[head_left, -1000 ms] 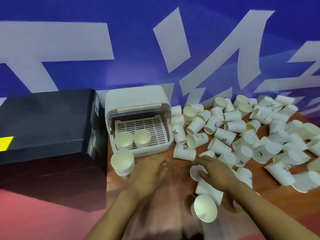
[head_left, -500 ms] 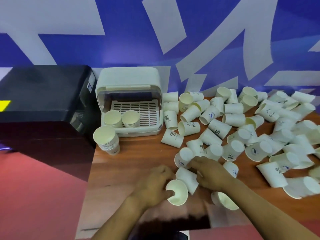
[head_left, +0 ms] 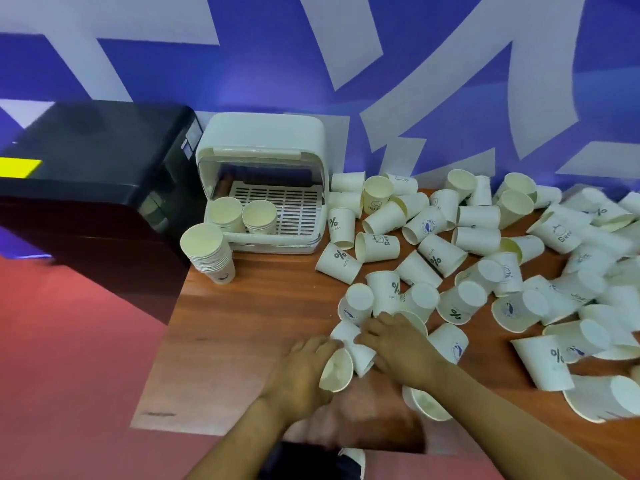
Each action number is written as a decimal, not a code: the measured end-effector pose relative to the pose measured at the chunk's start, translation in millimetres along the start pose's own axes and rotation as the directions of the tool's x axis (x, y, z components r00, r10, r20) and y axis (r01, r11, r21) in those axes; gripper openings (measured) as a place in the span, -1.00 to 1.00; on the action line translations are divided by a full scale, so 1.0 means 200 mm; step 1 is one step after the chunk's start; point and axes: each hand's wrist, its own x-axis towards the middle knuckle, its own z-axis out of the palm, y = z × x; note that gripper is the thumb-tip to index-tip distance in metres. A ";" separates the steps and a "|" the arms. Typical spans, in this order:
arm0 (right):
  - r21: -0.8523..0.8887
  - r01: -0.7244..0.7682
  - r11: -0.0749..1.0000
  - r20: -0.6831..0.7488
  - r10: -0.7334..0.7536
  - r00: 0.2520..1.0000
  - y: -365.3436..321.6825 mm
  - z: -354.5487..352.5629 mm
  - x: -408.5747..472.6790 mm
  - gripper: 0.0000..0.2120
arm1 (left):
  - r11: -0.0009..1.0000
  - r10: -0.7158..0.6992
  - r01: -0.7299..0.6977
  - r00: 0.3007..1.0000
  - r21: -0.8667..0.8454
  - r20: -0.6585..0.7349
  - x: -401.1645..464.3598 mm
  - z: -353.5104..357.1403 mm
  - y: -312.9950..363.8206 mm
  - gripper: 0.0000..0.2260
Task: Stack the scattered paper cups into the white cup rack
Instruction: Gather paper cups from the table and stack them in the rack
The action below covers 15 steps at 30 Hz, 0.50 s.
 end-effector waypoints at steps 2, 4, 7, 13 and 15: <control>0.005 -0.020 1.000 -0.036 0.021 0.999 -0.01 -0.01 0.00 -0.55 | 1.000 -0.019 0.019 1.000 -0.023 -0.006 -0.01 -0.01 0.00 -0.30; -0.021 -0.044 0.999 -0.079 0.042 0.996 -0.02 -0.01 0.01 -0.61 | 0.998 -0.036 0.036 0.999 -0.045 -0.002 -0.02 -0.03 -0.01 -0.28; -0.052 -0.141 0.989 -0.139 0.133 0.981 -0.02 -0.01 0.04 -0.68 | 0.996 -0.069 0.069 0.998 -0.056 0.002 -0.03 -0.07 -0.02 -0.27; 0.131 -0.374 0.918 -0.138 0.390 0.910 -0.08 -0.16 0.11 -0.79 | 0.993 -0.104 0.103 0.994 -0.061 -0.013 -0.07 -0.26 -0.10 -0.36; 0.267 -0.396 0.879 -0.141 0.442 0.886 -0.08 -0.20 0.13 -0.76 | 0.994 -0.105 0.103 0.994 -0.045 -0.034 -0.06 -0.36 -0.13 -0.38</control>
